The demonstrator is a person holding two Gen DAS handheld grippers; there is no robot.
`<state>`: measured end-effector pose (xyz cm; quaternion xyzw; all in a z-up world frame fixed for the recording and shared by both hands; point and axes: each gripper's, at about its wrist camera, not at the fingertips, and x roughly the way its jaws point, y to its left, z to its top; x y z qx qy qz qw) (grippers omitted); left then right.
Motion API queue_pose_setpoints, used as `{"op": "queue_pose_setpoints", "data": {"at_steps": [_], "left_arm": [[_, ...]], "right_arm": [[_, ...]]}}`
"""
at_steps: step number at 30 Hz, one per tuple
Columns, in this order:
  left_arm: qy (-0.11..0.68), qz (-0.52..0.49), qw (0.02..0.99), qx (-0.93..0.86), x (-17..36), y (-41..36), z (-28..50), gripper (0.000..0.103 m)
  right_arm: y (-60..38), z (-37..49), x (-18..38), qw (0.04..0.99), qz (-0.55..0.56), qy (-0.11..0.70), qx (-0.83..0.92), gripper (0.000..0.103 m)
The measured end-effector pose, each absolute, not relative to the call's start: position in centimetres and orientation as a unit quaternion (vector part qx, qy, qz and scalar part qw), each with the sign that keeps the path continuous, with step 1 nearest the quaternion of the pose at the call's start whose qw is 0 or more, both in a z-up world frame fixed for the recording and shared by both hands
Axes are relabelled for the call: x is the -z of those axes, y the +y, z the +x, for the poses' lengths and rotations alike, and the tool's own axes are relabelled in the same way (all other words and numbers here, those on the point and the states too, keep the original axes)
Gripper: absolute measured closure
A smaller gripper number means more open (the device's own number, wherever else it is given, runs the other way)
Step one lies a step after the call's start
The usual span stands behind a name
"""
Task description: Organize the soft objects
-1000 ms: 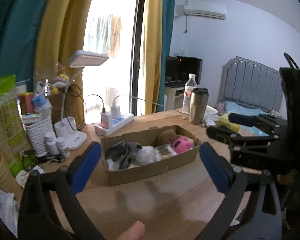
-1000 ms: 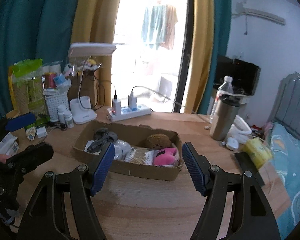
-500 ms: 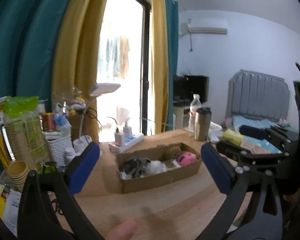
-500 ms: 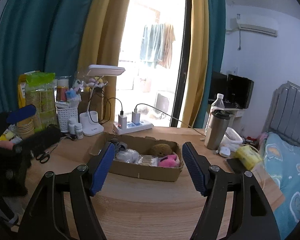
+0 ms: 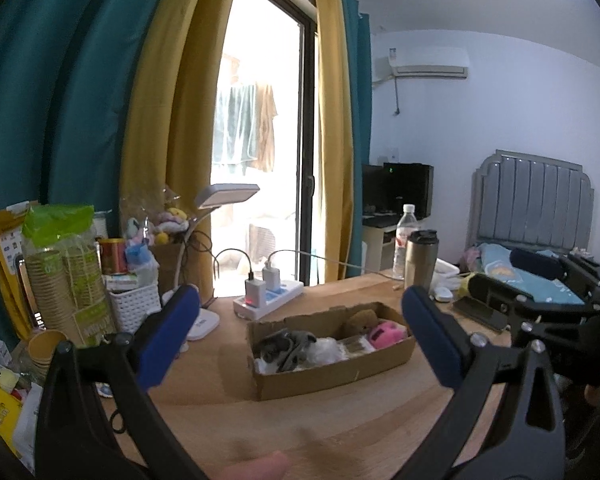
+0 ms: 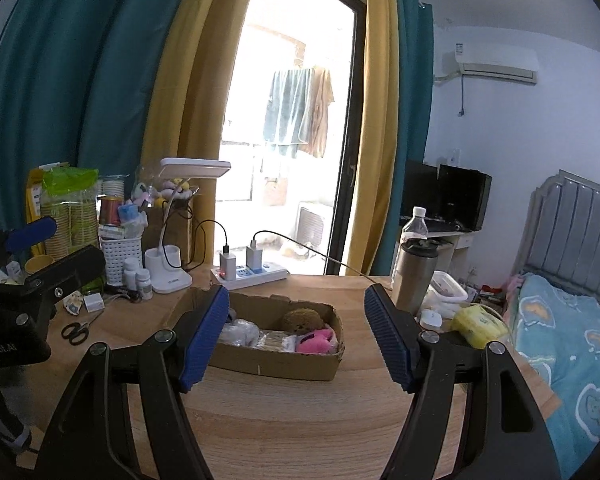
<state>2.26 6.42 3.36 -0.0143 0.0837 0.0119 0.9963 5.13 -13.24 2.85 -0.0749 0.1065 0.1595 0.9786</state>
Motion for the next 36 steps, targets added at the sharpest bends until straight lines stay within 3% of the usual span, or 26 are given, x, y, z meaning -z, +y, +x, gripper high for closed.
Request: {"op": "queue_pose_setpoints", "data": {"at_steps": [36], "left_arm": [[0.084, 0.002, 0.996, -0.005, -3.11, 5.68, 2.45, 0.001]], "right_arm": [[-13.43, 5.41, -2.91, 0.979, -0.066, 0.112, -0.154, 0.029]]}}
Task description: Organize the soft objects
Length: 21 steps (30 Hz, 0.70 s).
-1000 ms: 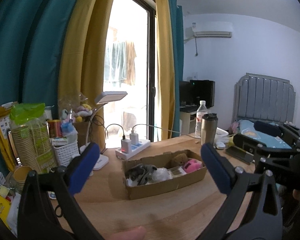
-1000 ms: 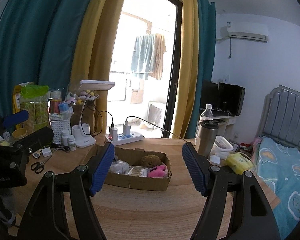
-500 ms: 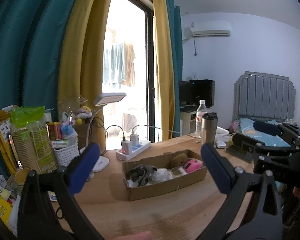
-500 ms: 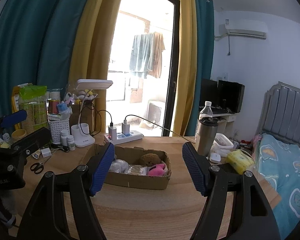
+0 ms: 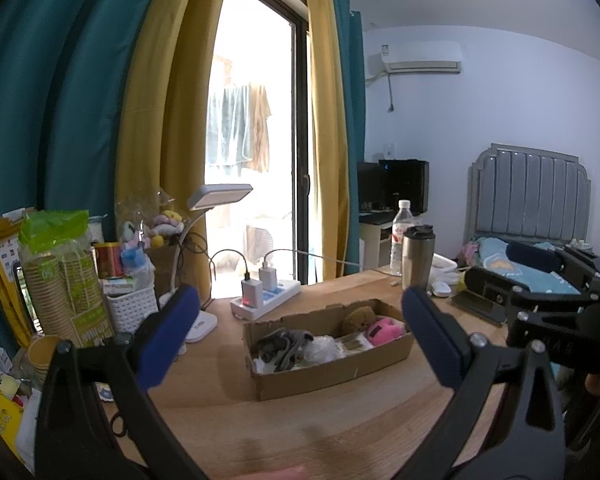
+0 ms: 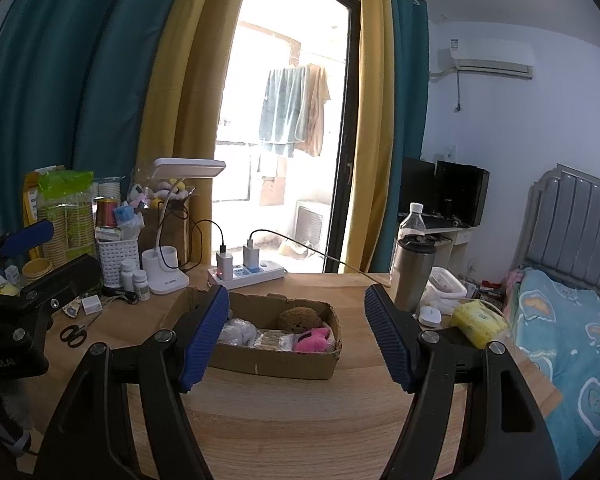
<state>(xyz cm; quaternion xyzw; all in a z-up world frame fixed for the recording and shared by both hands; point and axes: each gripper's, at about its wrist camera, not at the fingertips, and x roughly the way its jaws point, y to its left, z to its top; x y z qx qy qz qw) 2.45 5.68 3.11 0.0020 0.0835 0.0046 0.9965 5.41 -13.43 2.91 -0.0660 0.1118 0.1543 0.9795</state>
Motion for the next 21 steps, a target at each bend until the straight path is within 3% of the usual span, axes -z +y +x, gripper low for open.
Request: {"op": "queue_pose_setpoints", "data": {"at_steps": [21], "left_arm": [[0.086, 0.001, 0.996, -0.002, -3.10, 5.10, 2.28, 0.001]], "right_arm": [[-13.25, 5.33, -2.82, 0.979, -0.067, 0.113, -0.155, 0.029]]}}
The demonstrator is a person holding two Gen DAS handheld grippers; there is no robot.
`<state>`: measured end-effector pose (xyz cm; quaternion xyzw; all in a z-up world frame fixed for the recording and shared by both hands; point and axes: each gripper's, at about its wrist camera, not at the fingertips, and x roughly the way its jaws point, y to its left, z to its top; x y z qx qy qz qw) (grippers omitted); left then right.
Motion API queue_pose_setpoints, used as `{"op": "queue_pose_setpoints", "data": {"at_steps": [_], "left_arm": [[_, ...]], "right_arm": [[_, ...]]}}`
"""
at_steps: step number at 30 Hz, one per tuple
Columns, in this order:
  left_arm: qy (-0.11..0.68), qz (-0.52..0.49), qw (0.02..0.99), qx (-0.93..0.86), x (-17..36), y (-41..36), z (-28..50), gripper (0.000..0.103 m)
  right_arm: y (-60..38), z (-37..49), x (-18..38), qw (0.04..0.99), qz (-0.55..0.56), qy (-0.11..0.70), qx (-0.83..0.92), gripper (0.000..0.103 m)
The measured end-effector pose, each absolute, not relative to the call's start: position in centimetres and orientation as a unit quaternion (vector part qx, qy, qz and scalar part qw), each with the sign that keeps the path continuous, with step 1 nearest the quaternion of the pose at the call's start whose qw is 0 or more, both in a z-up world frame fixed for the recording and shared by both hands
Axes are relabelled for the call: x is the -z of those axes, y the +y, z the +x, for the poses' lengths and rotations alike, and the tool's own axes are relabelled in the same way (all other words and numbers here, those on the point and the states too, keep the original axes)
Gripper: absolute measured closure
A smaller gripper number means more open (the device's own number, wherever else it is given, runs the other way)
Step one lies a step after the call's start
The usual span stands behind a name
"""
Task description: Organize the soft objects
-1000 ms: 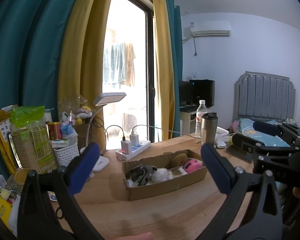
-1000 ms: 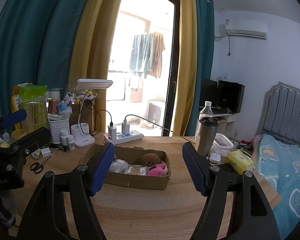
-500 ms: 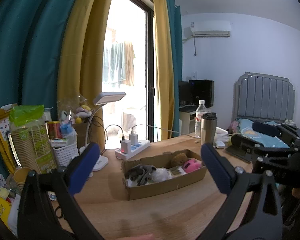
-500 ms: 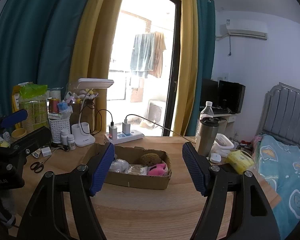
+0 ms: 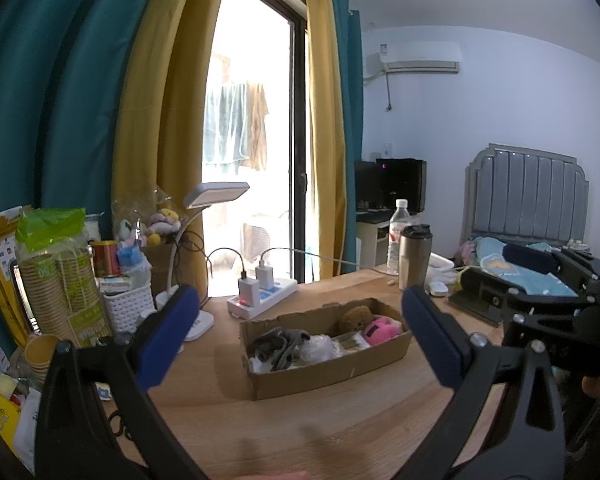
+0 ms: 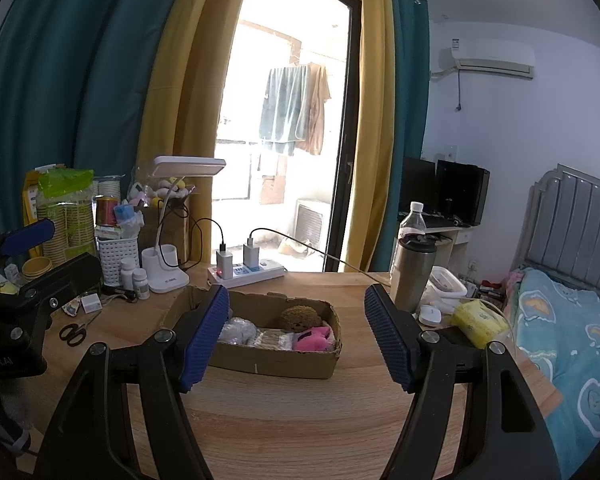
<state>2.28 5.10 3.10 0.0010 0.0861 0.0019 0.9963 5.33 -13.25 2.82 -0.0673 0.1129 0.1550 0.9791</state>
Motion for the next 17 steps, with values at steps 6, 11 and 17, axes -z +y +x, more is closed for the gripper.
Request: {"op": "queue_pose_setpoints", "data": {"at_steps": [6, 11, 17], "left_arm": [[0.086, 0.000, 0.996, -0.001, -3.15, 5.09, 2.33, 0.001], [0.088, 0.001, 0.996, 0.004, -3.04, 4.59, 2.17, 0.001], [0.107, -0.016, 0.994, 0.014, -2.74, 4.73, 2.73, 0.001]], "right_arm": [[-13.28, 5.32, -2.81, 0.979, -0.068, 0.114, -0.156, 0.029], [-13.26, 5.31, -2.81, 0.979, -0.067, 0.113, -0.155, 0.029], [-13.28, 5.31, -2.75, 0.979, -0.068, 0.113, -0.156, 0.029]]}}
